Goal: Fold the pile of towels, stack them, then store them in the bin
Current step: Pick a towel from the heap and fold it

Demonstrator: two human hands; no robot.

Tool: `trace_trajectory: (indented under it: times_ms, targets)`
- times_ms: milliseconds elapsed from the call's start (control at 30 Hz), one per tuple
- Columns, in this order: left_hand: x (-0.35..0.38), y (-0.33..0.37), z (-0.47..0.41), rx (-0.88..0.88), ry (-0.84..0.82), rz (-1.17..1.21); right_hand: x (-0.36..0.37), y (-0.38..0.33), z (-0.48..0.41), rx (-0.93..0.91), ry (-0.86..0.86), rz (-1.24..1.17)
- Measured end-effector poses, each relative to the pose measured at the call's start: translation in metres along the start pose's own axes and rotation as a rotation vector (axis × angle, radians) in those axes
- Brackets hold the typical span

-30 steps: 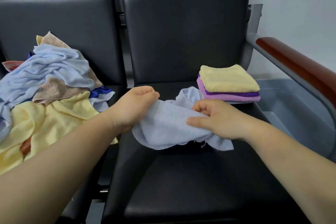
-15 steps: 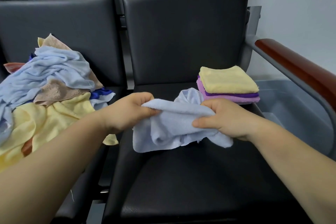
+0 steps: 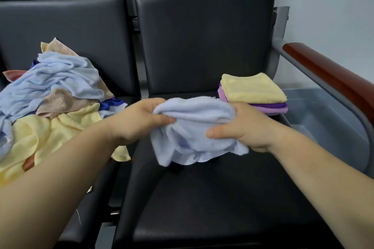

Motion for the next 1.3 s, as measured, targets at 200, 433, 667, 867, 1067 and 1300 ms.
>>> trace_trajectory:
  times_ms: [200,433,667,867,1067,1300]
  targets:
    - [0.017,0.020,0.002,-0.037,-0.090,-0.124,-0.001,-0.006,-0.003,0.190,0.007,0.722]
    - [0.007,0.008,0.007,-0.078,-0.026,-0.223,-0.013,-0.016,0.008,-0.009,0.077,0.110]
    - [0.011,0.031,0.004,0.086,-0.046,0.472,0.009,-0.026,0.008,-0.010,-0.104,-0.104]
    - [0.018,0.018,0.004,-0.058,-0.125,-0.506,0.006,-0.018,0.003,0.134,0.043,0.672]
    - [0.007,0.006,0.009,-0.116,-0.105,-0.201,-0.007,-0.009,0.002,-0.014,0.078,-0.034]
    - [0.000,0.024,0.007,-0.014,0.079,0.267,0.015,0.005,0.000,0.254,-0.090,0.433]
Point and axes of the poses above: each hand's wrist, its own z-axis away from the middle knuckle, its own x-axis out of the palm, y = z × x, the point moved 7 cm from there along -z, towards the middle knuckle, and after that the axes turned 8 degrees about -y, right-handed, at the moved point
